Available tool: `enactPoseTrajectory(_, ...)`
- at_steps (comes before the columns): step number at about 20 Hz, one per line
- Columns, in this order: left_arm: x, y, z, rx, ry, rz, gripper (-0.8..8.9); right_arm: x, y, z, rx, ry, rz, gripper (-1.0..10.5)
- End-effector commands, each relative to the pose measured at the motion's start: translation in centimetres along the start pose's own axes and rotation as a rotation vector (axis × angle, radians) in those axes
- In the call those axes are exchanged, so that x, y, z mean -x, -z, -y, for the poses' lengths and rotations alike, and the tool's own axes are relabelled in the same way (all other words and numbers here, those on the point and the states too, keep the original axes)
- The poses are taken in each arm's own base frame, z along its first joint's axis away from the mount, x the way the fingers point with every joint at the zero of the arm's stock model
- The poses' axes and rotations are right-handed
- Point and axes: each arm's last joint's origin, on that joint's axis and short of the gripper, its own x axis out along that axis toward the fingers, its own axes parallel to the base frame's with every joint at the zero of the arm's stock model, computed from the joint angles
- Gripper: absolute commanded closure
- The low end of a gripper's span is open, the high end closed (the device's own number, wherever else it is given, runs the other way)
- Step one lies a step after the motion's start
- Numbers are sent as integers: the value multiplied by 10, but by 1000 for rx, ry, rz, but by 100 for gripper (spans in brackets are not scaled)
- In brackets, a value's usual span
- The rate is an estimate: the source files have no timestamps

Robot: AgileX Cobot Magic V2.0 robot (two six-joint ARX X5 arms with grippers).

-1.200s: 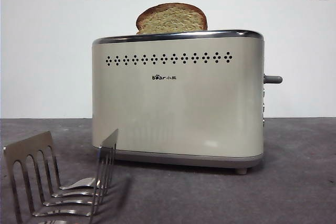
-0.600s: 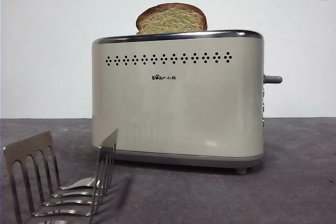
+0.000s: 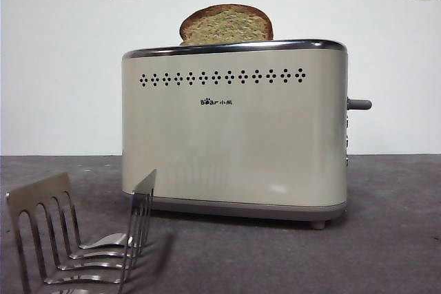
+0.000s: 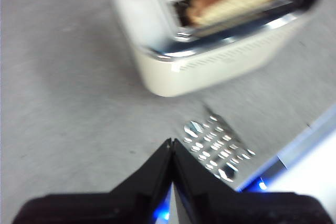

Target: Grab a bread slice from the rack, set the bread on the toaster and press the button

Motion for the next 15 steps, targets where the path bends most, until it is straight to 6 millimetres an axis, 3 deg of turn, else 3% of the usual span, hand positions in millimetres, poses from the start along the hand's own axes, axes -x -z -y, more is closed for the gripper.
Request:
enactPoseTrajectory(1, 10, 12, -17, 44, -73, 29, 817, -10, -6, -1, 7, 10, -32, 947)
enactPoseTrajectory(4, 9, 38, -39, 202, -209, 172, 817, -23, -13, -3, 8, 18, -82, 947)
enactPoseTrajectory(9, -41, 105, -62, 243, -459, 648, 817, -38, -20, -4, 10, 26, -135, 947)
enactPoseTrajectory(11, -65, 134, -65, 260, -520, 709, 817, -40, -21, -5, 10, 27, -142, 947)
enactPoseTrajectory(15, -117, 182, -72, 313, -573, 622, 817, -42, -26, -5, 9, 20, -99, 947)
